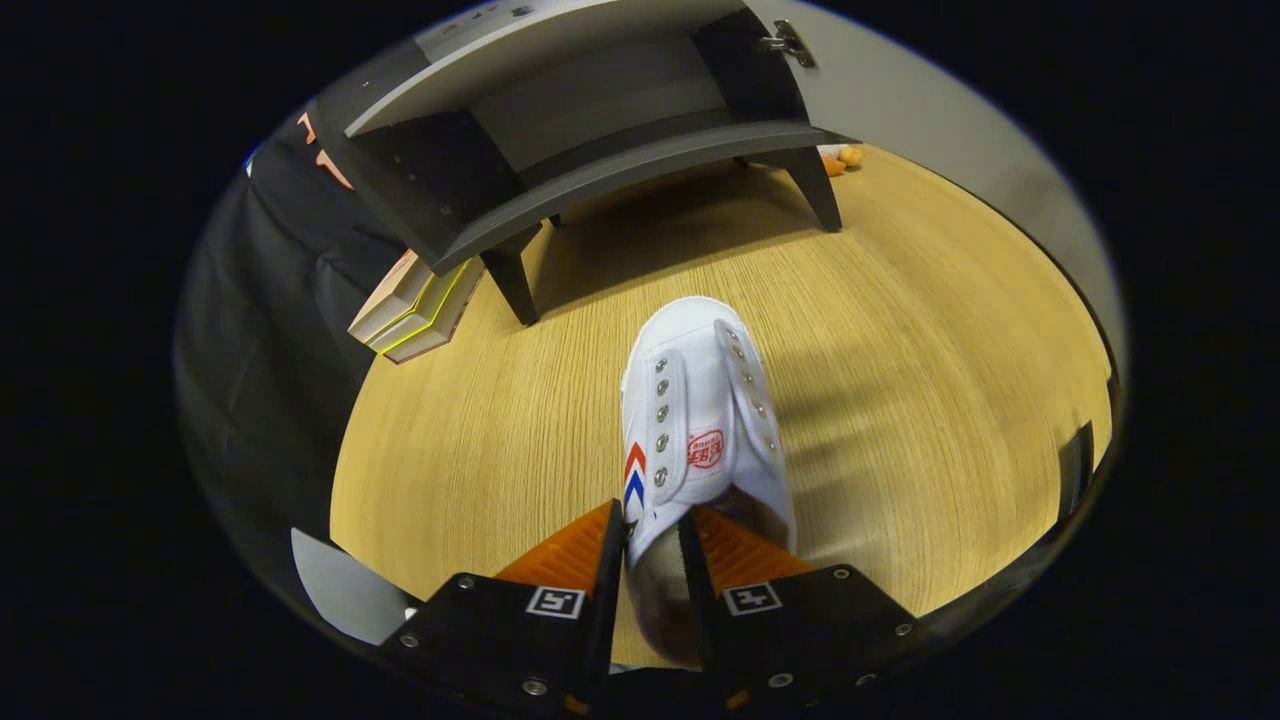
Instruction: Open the shoe cabinet door, grab the shoes and put them into the shoe cabinet, then close the shoe cabinet door.
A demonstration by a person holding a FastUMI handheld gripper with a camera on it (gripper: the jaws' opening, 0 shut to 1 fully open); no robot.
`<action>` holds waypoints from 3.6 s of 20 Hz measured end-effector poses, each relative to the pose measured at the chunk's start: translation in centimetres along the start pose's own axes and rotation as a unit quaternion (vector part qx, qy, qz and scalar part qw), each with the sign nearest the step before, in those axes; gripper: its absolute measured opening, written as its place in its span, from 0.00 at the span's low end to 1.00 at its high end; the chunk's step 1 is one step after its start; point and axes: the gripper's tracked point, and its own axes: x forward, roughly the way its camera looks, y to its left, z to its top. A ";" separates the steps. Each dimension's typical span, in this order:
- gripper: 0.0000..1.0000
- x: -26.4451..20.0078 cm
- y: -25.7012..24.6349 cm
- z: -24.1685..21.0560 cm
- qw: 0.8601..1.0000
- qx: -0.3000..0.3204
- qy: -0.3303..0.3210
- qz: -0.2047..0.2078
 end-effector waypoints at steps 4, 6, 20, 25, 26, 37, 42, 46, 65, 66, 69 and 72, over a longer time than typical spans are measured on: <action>0.19 0.4 0.1 0.3 1.000 0.006 -0.009 0.001; 0.07 0.4 0.4 0.2 1.000 0.009 -0.008 0.004; 0.00 -7.8 4.1 10.0 0.992 -0.041 -0.116 0.018; 0.00 -13.5 6.4 15.2 0.984 -0.054 -0.168 0.032; 0.00 -14.3 6.9 16.5 0.982 -0.054 -0.178 0.036; 0.00 -20.3 11.3 28.7 0.967 -0.090 -0.232 0.063; 0.00 -20.7 11.8 28.3 0.968 -0.084 -0.228 0.067; 0.00 -22.3 12.3 29.3 0.965 -0.086 -0.236 0.080; 0.00 -17.1 13.8 39.7 0.960 -0.109 -0.250 0.058; 0.00 -16.4 13.7 40.6 0.961 -0.110 -0.249 0.054; 0.00 -14.1 13.7 43.2 0.959 -0.117 -0.254 0.045; 0.00 -11.7 13.8 45.3 0.960 -0.116 -0.253 0.037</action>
